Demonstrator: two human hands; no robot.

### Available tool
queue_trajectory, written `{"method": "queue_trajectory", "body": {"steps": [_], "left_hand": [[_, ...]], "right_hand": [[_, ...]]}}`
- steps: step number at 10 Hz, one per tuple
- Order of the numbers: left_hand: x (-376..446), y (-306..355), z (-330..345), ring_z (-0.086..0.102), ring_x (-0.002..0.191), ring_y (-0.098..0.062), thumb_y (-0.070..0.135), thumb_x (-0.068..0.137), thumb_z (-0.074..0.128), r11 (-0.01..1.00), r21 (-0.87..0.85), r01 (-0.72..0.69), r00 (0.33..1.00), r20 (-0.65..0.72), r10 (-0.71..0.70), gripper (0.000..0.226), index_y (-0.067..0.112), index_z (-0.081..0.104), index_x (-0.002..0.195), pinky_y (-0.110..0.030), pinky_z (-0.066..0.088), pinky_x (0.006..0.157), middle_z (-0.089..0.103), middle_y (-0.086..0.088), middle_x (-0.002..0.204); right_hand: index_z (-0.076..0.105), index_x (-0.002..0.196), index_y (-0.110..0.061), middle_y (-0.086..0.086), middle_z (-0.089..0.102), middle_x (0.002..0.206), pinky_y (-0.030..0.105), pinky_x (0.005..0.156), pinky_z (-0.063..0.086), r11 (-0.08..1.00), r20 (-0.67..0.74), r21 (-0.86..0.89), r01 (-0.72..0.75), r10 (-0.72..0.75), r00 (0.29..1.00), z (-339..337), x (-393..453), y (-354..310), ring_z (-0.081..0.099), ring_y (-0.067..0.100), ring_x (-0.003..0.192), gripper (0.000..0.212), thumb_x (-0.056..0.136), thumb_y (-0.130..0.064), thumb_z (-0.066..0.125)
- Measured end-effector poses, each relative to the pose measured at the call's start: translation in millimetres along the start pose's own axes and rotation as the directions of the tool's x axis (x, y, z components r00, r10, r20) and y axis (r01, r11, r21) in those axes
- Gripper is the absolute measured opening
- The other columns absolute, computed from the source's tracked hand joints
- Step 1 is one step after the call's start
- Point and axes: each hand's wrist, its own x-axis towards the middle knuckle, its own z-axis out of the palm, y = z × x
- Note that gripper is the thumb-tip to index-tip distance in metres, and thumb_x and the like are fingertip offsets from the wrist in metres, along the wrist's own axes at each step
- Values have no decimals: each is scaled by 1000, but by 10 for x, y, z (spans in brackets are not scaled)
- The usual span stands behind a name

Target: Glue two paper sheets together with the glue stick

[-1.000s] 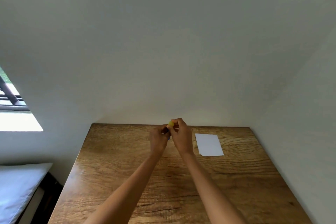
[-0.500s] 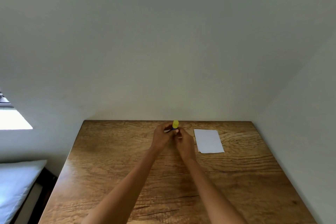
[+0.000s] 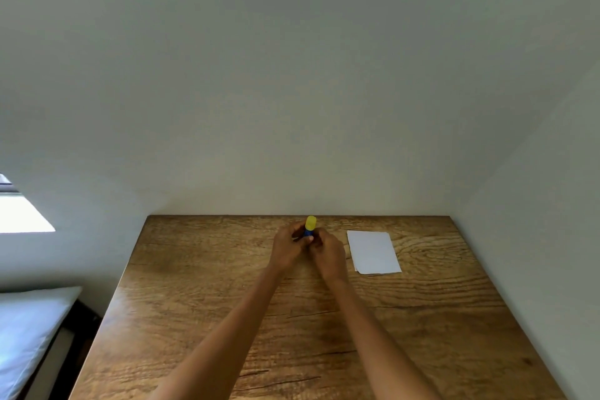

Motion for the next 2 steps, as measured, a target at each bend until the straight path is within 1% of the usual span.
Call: {"method": "queue_trajectory", "body": {"steps": [1,2], "left_hand": [[-45,34,-42,60,110,-25,-5,79,62,1000,25,18,1000,16,-19,45,5,58,123,-26,45,92,64,-12,120],[-93,-3,-56,58,113,-26,-7,80,61,999,11,52,998,-26,-51,48,3,53,127,-30,46,94,60,-14,125]], "right_hand": [[57,116,-12,9,66,112,26,81,48,999,36,21,-29,28,999,-27,-22,-71,63,24,99,26,90,-15,55],[47,126,-13,8,54,128,17,82,44,987,35,143,-73,68,997,-23,-85,-84,55,18,109,39,88,-16,57]]}}
